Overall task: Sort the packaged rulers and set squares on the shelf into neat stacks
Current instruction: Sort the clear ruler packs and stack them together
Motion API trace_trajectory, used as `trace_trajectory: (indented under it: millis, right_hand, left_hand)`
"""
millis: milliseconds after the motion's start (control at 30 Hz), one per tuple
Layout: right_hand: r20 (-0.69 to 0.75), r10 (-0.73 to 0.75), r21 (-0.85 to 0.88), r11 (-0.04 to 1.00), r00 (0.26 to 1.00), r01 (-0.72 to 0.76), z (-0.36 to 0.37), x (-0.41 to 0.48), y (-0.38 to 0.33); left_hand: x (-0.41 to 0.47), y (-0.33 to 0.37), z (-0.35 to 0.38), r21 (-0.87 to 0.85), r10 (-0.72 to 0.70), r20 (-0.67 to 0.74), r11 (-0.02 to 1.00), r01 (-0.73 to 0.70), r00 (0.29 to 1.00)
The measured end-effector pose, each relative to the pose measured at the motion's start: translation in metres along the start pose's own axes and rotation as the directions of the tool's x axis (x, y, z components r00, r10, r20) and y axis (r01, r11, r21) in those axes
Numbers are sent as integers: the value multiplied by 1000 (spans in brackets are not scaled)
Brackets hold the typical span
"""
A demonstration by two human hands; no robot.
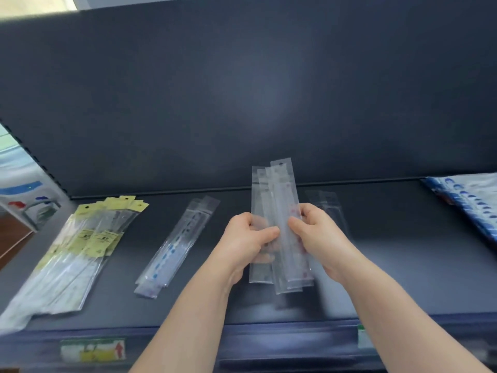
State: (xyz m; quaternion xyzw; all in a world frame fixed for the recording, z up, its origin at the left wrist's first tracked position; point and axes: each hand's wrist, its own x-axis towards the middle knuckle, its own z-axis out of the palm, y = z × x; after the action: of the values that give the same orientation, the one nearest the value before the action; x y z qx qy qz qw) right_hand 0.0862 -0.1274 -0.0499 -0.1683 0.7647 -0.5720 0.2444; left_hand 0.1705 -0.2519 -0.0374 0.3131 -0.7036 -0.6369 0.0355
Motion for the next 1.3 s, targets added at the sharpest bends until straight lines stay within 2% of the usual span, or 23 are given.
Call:
trace_trajectory:
  millis: [133, 300, 467, 567, 667, 800, 867, 933, 967, 1000, 1067, 1133, 1200, 1300]
  right_hand:
    - [-39, -16, -33, 999, 999, 15, 0, 9, 4]
    - [-119, -76, -226, 973, 990, 48, -16, 20, 4]
    - [-59, -32, -188, 982, 998, 21, -11, 27, 1]
    - [-27, -32, -292, 956, 999, 22, -6, 31, 3]
    - [-82, -90, -472, 880, 993, 41, -6, 34, 5]
    - [-75, -85, -465, 884, 994, 41, -3, 31, 1]
    - [-69, -89, -591, 806, 994, 31, -1, 27, 3]
    - [-109, -170, -721, 692, 979, 40, 0, 21, 2]
    - [-119, -220, -720, 690, 968, 68, 0, 18, 0]
    - [-106, -233, -672, 734, 967, 103, 0, 15, -2]
    - [-3, -143, -405, 905, 990, 129, 1, 11, -7]
    - [104, -54, -129, 989, 993, 67, 0, 4, -8]
    - [44, -50, -121, 991, 998, 55, -12, 1, 0]
    - [-128, -21, -244, 970, 992, -10, -45, 1, 17]
  left_hand:
    - [2, 3, 5, -53, 6, -88, 999, -10, 996]
    - [11, 0, -2, -104, 22, -268, 993, -52, 963]
    - [10, -1, -4, -128, 11, -315, 990, -54, 949]
    - [13, -7, -8, -107, 8, -359, 993, -49, 933]
    - [16, -11, -12, -76, 3, -375, 997, -33, 927]
    - [11, -7, -13, -68, 8, -351, 997, -34, 936]
    - [6, -5, -11, -94, 19, -317, 994, -51, 948]
    - [4, -5, -9, -133, 34, -272, 988, -73, 962]
    - [3, -4, -8, -148, 41, -246, 986, -79, 969]
    - [2, -3, -7, -158, 47, -220, 984, -83, 974]
    - [3, -2, -4, -152, 58, -176, 985, -86, 983]
    - [5, 1, 2, -124, 65, -150, 989, -84, 987]
    - [10, 3, 8, -96, 59, -159, 993, -75, 986]
    - [19, 6, 16, -31, 72, -213, 996, -80, 974]
